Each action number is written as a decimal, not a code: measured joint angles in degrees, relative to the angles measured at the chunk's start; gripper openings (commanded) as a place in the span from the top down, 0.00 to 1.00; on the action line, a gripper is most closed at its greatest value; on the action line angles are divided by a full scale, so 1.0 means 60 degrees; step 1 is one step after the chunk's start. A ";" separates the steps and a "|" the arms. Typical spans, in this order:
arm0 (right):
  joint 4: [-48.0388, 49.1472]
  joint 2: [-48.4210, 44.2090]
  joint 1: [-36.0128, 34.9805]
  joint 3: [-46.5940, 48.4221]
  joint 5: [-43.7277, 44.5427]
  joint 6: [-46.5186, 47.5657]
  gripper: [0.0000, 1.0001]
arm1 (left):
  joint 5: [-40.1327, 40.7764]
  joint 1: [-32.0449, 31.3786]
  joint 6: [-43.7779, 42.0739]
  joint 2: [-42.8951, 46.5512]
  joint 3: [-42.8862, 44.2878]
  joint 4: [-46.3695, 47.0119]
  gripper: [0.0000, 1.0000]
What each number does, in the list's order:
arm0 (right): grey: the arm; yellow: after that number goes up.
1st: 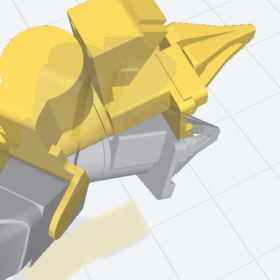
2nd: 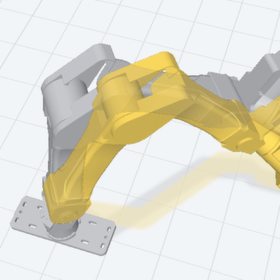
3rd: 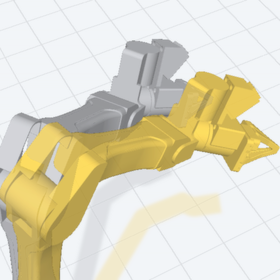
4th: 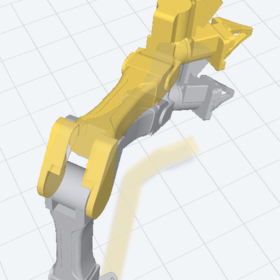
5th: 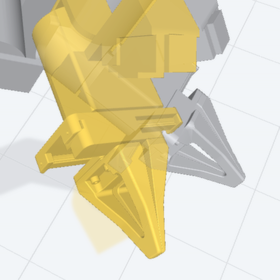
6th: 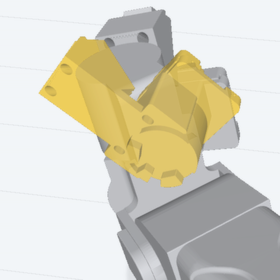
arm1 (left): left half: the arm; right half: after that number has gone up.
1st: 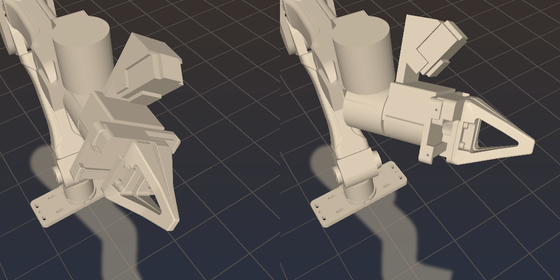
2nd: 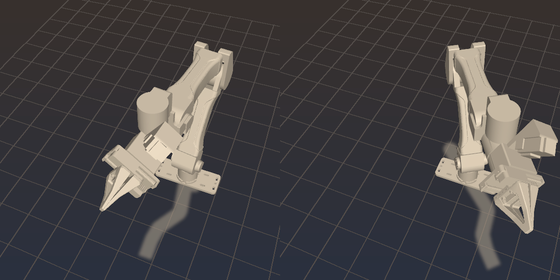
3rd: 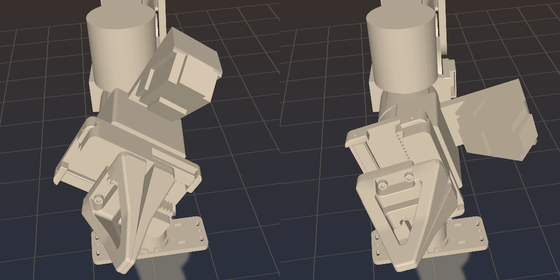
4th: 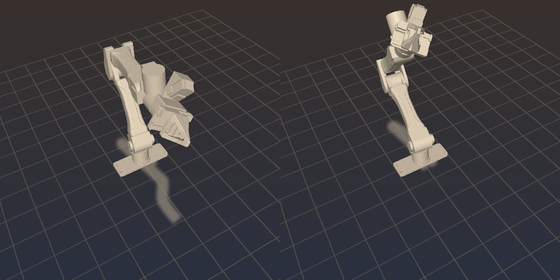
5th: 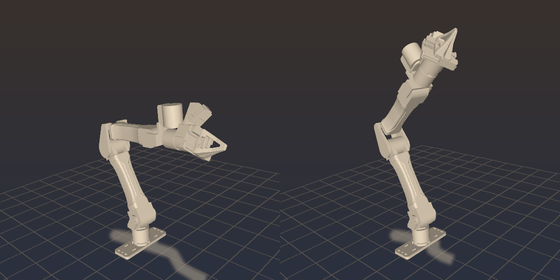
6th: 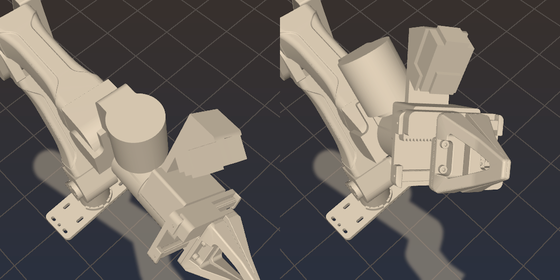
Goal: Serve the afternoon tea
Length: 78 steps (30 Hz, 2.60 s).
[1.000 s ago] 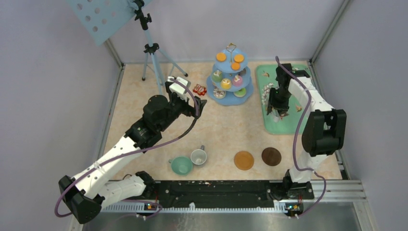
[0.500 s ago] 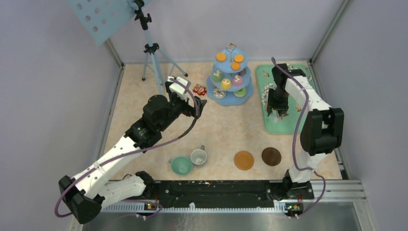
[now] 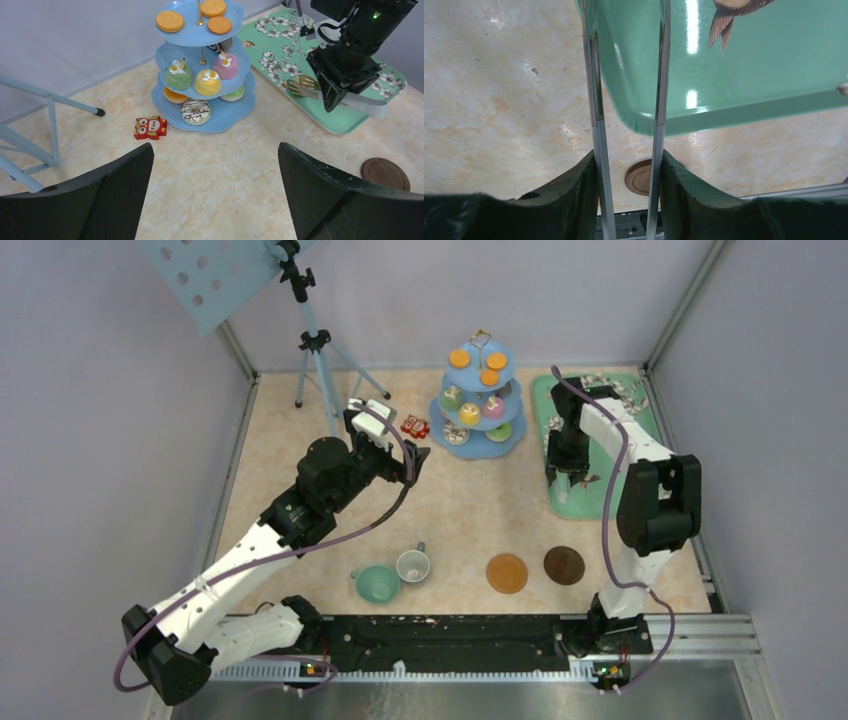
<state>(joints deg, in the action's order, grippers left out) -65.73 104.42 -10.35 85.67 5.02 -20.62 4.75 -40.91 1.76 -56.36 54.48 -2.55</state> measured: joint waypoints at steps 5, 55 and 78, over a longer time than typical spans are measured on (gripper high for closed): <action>0.0007 0.0022 -0.0007 0.0000 0.0022 -0.0106 0.58 | -0.0018 0.0000 0.0000 0.0000 0.0000 0.0000 0.01; 0.0565 -0.1035 0.1683 -0.0699 -0.2331 0.0696 0.65 | -0.0073 0.0018 0.0004 0.0080 0.0000 0.0000 0.01; -0.0987 0.1111 0.0481 0.1945 -0.1005 0.0721 0.57 | -0.0106 0.0055 0.0004 0.0189 -0.0004 0.0000 0.01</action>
<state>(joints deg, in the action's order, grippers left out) -71.66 111.09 -7.46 97.34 -1.02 -16.29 4.12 -40.58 1.78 -55.22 54.46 -2.55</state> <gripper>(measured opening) 0.436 0.987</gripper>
